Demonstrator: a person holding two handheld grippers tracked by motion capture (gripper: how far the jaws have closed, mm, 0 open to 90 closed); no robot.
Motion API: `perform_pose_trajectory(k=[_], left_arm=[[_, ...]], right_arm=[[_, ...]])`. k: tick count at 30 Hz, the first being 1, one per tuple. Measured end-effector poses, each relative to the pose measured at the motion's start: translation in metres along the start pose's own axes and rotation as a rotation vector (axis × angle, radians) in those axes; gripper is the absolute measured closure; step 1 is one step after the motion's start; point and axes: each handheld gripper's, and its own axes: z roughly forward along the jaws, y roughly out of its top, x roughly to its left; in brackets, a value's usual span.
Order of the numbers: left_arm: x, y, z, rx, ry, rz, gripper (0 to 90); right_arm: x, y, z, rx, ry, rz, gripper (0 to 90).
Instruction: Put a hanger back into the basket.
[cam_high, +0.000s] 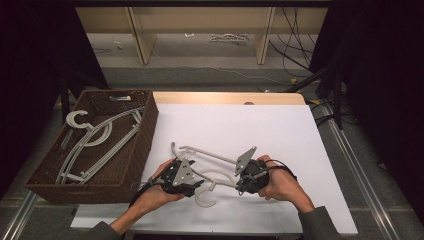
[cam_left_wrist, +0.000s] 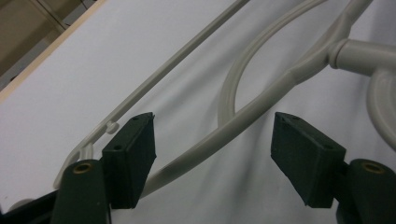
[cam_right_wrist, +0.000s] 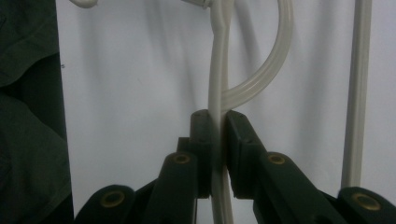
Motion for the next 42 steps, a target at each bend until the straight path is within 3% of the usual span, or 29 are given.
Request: perform_pose_trajectory(k=[5,6,7,10,12,13,14,16,17,19,21,25,28,32,34,36,40,42], left_arm=[[0.002,0.003,0.003,0.033,-0.02,0.083,32.4],[0.001,0.004,0.004,0.021,-0.03,0.076,34.1],[0.001,0.005,0.004,0.016,-0.031,0.098,36.0],[0.002,0.007,0.006,0.01,-0.076,0.138,40.5],[0.004,0.008,0.006,0.017,-0.141,0.169,48.6],[0.005,0.008,0.005,0.014,-0.153,0.179,51.9],[0.004,0.008,0.005,0.003,-0.154,0.186,57.4],[0.002,0.01,0.001,0.014,-0.163,0.241,65.1],[0.001,0.013,-0.002,0.018,-0.155,0.28,66.4],[0.001,0.015,-0.004,0.008,-0.157,0.307,68.6],[0.0,0.017,-0.007,0.007,-0.14,0.36,70.2],[0.001,0.022,-0.012,-0.003,-0.13,0.419,73.5],[0.0,0.027,-0.017,0.007,-0.15,0.41,75.7],[-0.001,0.032,-0.022,0.008,-0.179,0.396,79.0],[-0.001,0.034,-0.024,0.005,-0.213,0.359,79.4],[-0.002,0.035,-0.024,0.019,-0.212,0.356,79.3],[-0.002,0.037,-0.023,0.027,-0.224,0.316,79.3],[0.001,0.04,-0.024,0.025,-0.222,0.274,79.3]], right_arm=[[0.002,0.002,0.0,-0.008,0.012,-0.017,82.2],[0.002,0.003,0.0,-0.01,0.014,-0.021,82.2],[0.002,0.004,0.0,-0.012,0.017,-0.023,82.2],[0.004,0.005,0.0,-0.016,0.023,-0.038,82.2],[0.005,0.007,0.0,-0.02,0.025,-0.044,82.2],[0.005,0.007,0.0,-0.021,0.027,-0.044,82.1],[0.005,0.007,0.0,-0.021,0.026,-0.046,82.1],[0.005,0.007,0.0,-0.022,0.024,-0.047,82.3],[0.004,0.007,-0.001,-0.024,0.023,-0.05,82.3],[0.004,0.007,-0.001,-0.025,0.016,-0.054,82.3],[0.004,0.007,-0.003,-0.029,0.006,-0.053,82.1],[0.001,0.006,-0.007,-0.074,0.006,-0.021,79.5],[-0.003,0.004,-0.011,-0.11,-0.012,-0.004,76.1],[-0.007,0.002,-0.016,-0.169,-0.049,0.089,63.6],[-0.008,0.002,-0.017,-0.192,-0.06,0.122,60.3],[-0.008,0.003,-0.018,-0.197,-0.05,0.13,56.0],[-0.009,0.003,-0.02,-0.23,-0.093,0.191,45.5],[-0.01,0.002,-0.022,-0.247,-0.128,0.221,40.9]])
